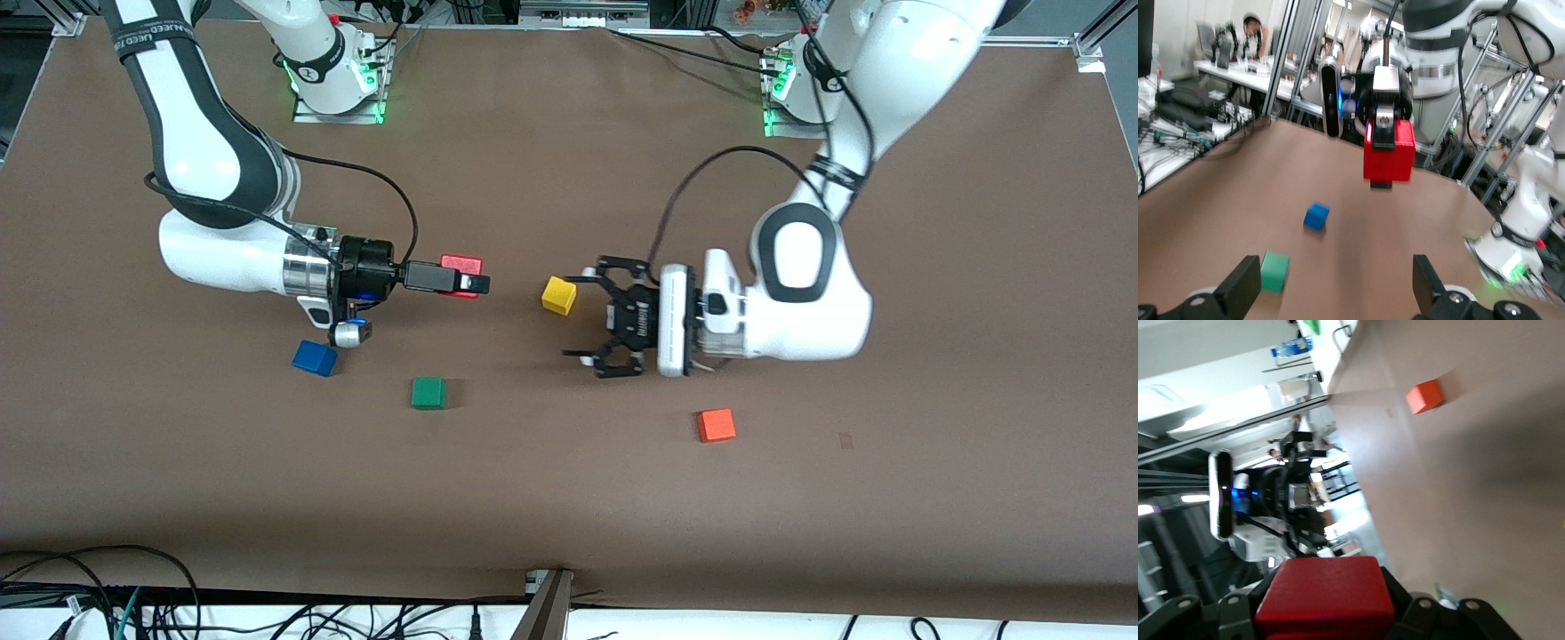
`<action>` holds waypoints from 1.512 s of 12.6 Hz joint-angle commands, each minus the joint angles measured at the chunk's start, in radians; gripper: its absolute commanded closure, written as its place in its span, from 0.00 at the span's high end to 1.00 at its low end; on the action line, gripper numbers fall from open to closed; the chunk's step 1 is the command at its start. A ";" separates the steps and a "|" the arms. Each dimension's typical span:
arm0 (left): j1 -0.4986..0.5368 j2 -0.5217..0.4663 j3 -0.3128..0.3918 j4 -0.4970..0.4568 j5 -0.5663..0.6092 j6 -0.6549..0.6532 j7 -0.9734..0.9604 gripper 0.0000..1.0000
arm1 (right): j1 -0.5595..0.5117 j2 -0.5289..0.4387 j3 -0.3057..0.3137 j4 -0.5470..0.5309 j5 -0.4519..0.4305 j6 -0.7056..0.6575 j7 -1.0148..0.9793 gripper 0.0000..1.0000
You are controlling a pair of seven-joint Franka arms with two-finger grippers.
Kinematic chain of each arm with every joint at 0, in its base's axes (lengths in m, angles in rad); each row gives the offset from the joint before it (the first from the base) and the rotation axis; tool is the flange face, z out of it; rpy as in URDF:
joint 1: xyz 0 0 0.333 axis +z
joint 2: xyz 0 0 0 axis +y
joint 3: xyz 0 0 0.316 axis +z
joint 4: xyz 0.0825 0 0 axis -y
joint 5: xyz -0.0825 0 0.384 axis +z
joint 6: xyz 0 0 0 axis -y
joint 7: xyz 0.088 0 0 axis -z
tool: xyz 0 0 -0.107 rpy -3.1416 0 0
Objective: Pass red block to right arm, stack on blue
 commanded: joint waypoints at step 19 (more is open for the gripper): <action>0.372 -0.445 -0.010 0.125 1.397 -0.766 -0.935 1.00 | 0.019 0.151 -0.266 -0.141 -1.250 0.475 0.045 0.00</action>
